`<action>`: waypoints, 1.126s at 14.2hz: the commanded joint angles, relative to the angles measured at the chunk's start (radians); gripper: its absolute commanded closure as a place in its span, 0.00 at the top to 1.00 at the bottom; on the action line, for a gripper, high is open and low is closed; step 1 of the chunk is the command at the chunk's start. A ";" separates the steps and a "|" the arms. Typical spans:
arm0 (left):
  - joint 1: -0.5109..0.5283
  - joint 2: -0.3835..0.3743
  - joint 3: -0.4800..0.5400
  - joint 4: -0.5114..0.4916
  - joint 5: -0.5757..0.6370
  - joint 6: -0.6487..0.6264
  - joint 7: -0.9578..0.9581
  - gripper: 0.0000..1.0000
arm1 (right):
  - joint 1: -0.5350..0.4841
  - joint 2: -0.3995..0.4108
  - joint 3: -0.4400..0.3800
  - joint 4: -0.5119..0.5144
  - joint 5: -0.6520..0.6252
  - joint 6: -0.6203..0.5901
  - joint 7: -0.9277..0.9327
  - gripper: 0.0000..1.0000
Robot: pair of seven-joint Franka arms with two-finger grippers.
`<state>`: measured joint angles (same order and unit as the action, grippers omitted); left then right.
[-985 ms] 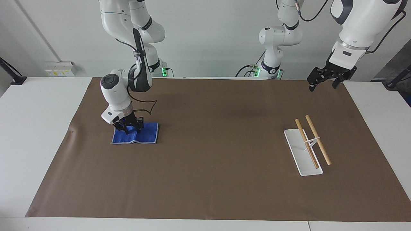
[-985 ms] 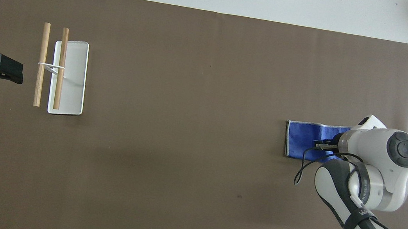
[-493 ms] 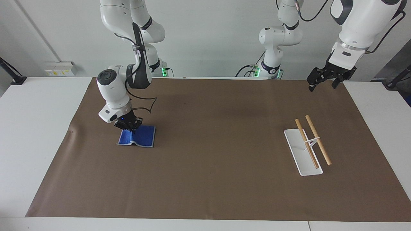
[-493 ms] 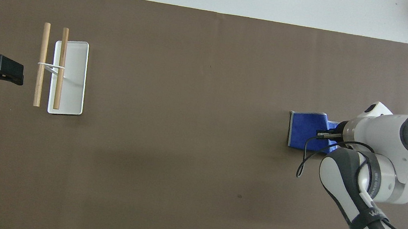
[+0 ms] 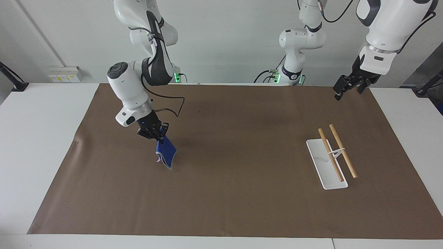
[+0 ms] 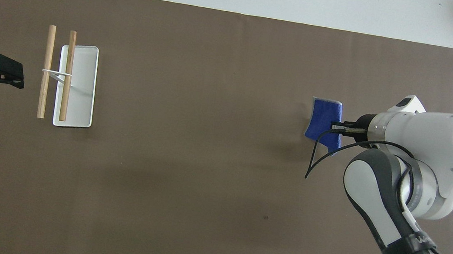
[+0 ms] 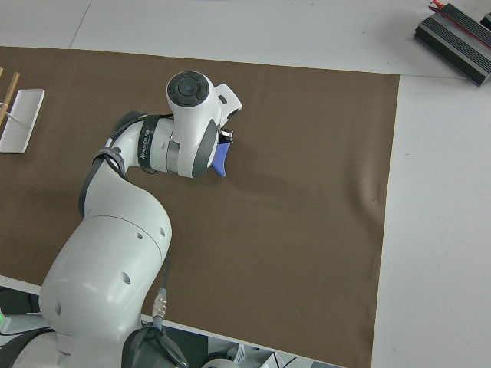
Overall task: Right arm passes towel to left arm to hang
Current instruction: 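Lift the towel with the right gripper while the left gripper reaches forward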
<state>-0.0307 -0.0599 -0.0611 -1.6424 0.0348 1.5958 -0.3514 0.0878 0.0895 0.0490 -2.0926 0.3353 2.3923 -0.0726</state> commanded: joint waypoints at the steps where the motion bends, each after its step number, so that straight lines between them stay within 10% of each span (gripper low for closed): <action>1: 0.000 -0.040 0.007 -0.071 -0.015 0.064 -0.017 1.00 | -0.007 0.027 0.047 0.065 0.111 -0.015 0.088 0.00; 16: -0.001 -0.196 0.037 -0.441 -0.407 0.444 -0.329 1.00 | 0.329 0.061 0.083 0.149 1.046 0.313 0.570 0.00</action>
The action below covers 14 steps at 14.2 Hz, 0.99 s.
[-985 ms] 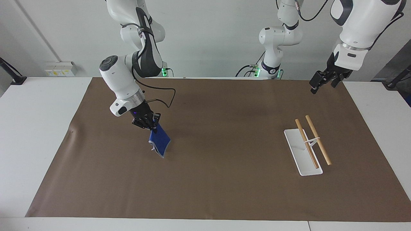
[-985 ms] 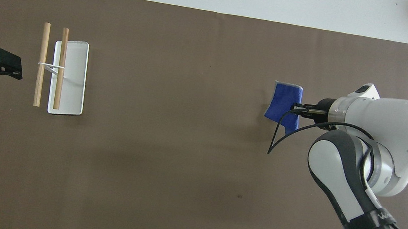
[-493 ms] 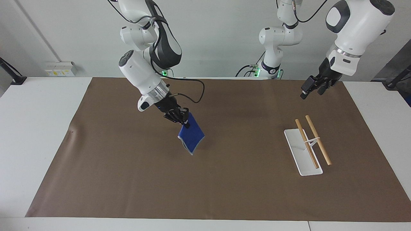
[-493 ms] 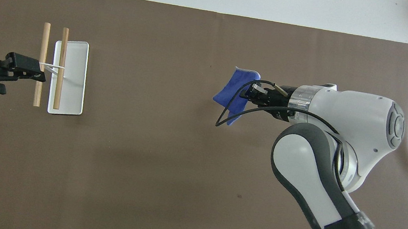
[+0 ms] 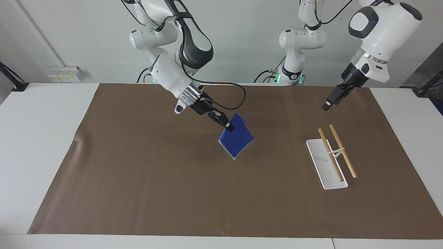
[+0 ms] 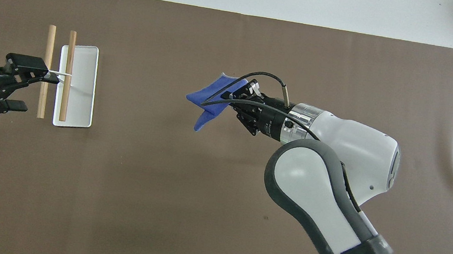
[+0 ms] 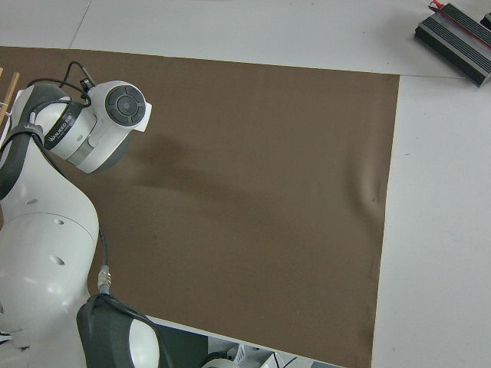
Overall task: Right arm passes towel to left arm to hang
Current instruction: 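Lift the towel with the right gripper while the left gripper reaches forward, then carry the towel toward the left gripper with the right gripper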
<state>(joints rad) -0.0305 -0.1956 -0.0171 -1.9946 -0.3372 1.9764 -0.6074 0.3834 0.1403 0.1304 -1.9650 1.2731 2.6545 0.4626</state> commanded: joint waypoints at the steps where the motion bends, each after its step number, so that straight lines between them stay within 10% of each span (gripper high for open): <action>1: -0.003 -0.070 -0.009 -0.111 -0.055 0.083 -0.095 1.00 | 0.049 0.010 0.002 0.031 0.141 0.064 0.036 0.00; 14: -0.017 -0.028 -0.204 -0.184 -0.252 0.442 -0.452 1.00 | 0.187 0.045 0.003 0.124 0.292 0.245 0.329 0.00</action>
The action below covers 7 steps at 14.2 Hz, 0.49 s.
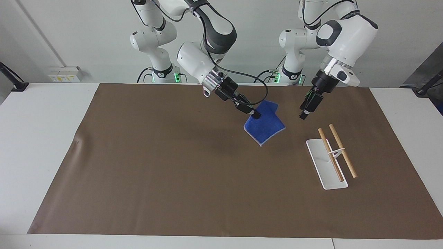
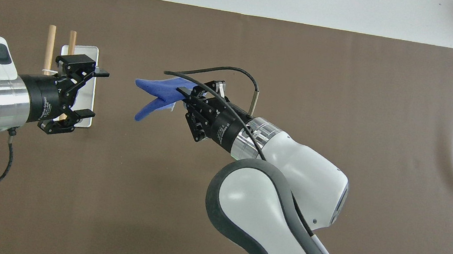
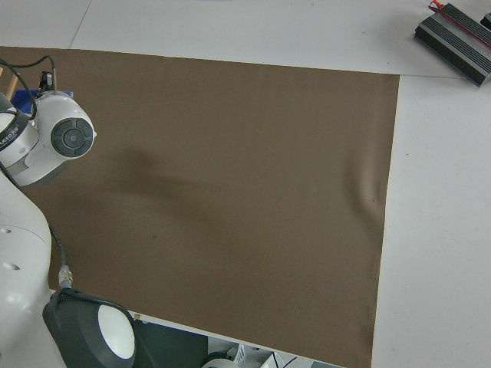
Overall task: Right arm passes towel to left arm to hang
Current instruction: 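Carry the towel toward the left gripper with the right gripper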
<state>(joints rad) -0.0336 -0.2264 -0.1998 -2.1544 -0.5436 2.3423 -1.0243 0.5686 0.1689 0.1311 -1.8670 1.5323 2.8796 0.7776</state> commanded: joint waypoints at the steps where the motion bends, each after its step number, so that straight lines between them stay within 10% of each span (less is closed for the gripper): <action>1: -0.014 0.010 -0.033 -0.024 -0.062 0.104 -0.045 1.00 | 0.007 0.017 0.002 0.026 0.029 0.020 0.006 0.00; 7: -0.015 0.090 -0.079 -0.019 -0.093 0.226 -0.062 1.00 | 0.045 0.040 0.002 0.035 -0.008 0.020 -0.109 0.00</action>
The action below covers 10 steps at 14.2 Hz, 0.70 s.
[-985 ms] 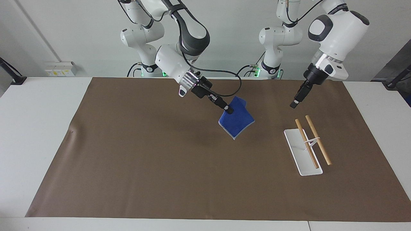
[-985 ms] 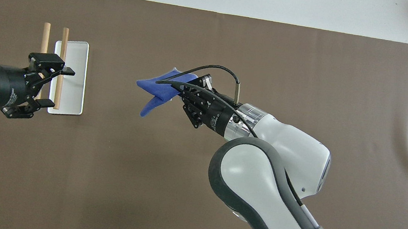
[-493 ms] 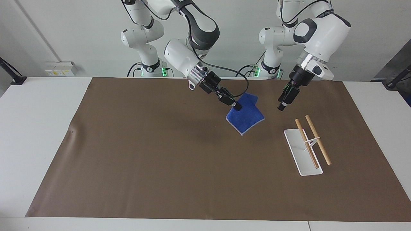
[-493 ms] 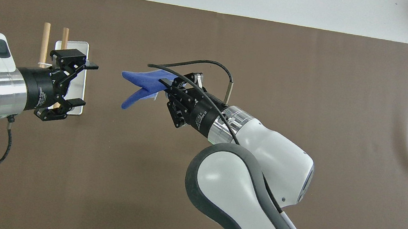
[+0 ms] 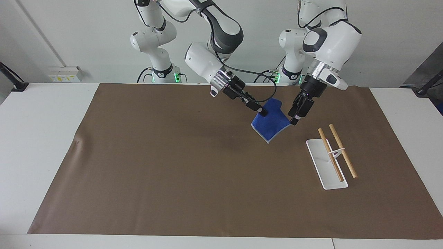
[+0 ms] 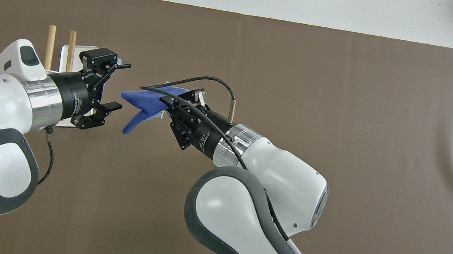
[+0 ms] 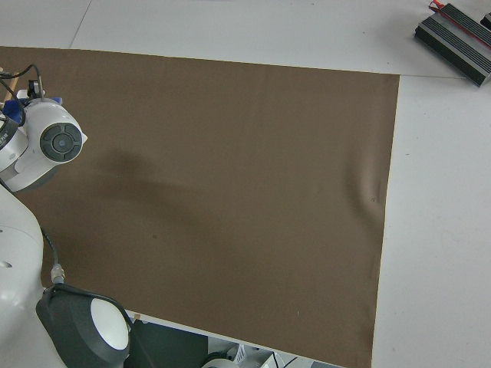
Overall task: Right arm passes towel to left arm to hang
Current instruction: 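Carry the towel toward the left gripper with the right gripper, then close the left gripper on the towel held by the right gripper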
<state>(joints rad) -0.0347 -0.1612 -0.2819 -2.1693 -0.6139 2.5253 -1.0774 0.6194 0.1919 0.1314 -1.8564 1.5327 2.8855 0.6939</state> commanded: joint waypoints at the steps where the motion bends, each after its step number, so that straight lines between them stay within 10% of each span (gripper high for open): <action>1: -0.014 0.031 -0.005 -0.004 -0.023 0.053 -0.007 1.00 | -0.006 0.017 0.002 0.025 -0.008 0.014 -0.027 0.00; 10: -0.014 0.060 -0.045 0.003 -0.024 0.076 -0.050 1.00 | -0.007 0.017 0.002 0.023 -0.008 0.014 -0.027 0.00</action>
<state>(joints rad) -0.0352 -0.1074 -0.3253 -2.1681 -0.6153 2.5793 -1.1107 0.6188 0.1937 0.1280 -1.8534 1.5324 2.8856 0.6852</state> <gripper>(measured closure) 0.000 0.960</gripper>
